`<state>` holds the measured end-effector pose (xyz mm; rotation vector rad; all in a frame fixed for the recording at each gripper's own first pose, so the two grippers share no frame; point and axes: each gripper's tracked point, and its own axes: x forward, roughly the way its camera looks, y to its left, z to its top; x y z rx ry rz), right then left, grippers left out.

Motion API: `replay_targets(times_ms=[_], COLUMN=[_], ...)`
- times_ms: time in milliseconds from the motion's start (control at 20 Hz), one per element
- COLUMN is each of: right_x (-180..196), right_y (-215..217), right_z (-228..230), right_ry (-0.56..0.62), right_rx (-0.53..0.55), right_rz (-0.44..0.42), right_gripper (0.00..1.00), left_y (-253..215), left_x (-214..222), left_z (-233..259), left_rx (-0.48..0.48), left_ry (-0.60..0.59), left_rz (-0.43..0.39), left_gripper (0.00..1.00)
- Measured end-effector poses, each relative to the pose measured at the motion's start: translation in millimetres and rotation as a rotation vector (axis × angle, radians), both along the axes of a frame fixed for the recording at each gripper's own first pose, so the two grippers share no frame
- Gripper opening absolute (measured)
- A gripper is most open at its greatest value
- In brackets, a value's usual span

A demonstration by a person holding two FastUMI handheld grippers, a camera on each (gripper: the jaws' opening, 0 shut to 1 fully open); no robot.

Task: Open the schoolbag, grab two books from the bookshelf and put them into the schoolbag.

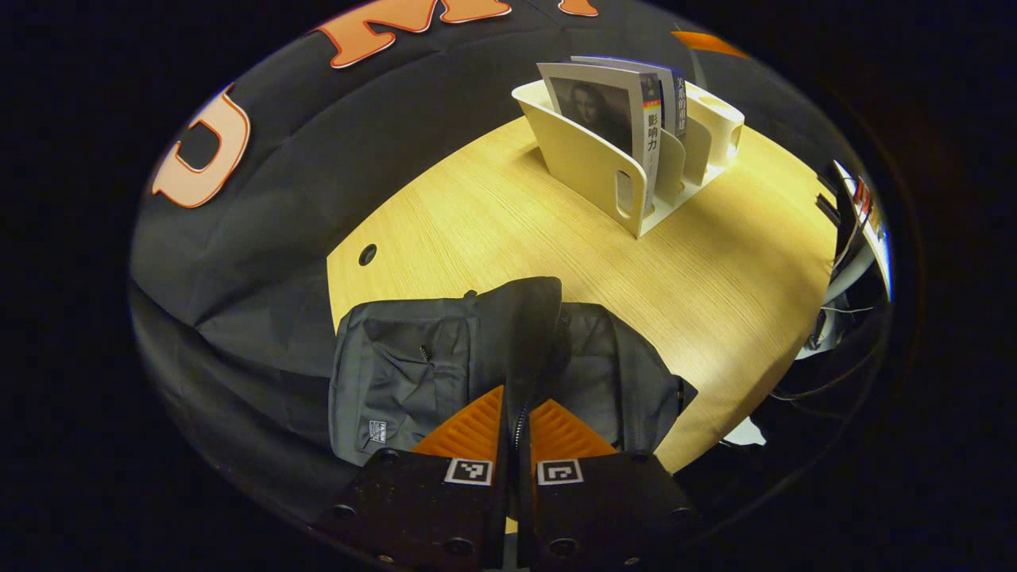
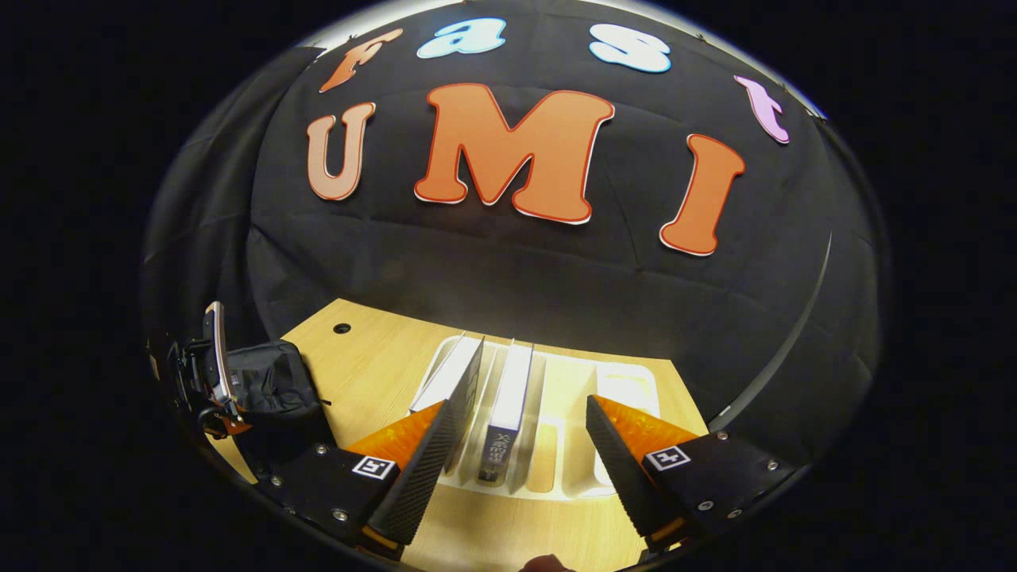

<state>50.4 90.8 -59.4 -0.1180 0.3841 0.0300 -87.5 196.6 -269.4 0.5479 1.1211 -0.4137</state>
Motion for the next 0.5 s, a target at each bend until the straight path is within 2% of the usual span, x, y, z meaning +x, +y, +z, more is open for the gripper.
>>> replay_targets(times_ms=[150, 300, 500], right_x=[6.3, 16.9, 29.3], right_y=[18.6, 41.2, 60.1], right_z=[-7.4, -6.3, -14.4], right_ry=[0.109, 0.169, 0.286], right_rx=[-0.016, -0.031, 0.004], right_rz=[-0.022, -0.005, -0.001], right_gripper=[0.98, 0.98, 0.99], left_y=[14.0, 22.3, 42.5], left_x=[6.4, 16.2, 30.9], left_z=[12.7, 28.2, 54.9], left_rx=[-0.06, -0.13, -0.137], left_ry=[0.045, 0.067, 0.082], left_rz=[-0.004, -0.034, -0.09], left_gripper=[0.07, 0.07, 0.07])
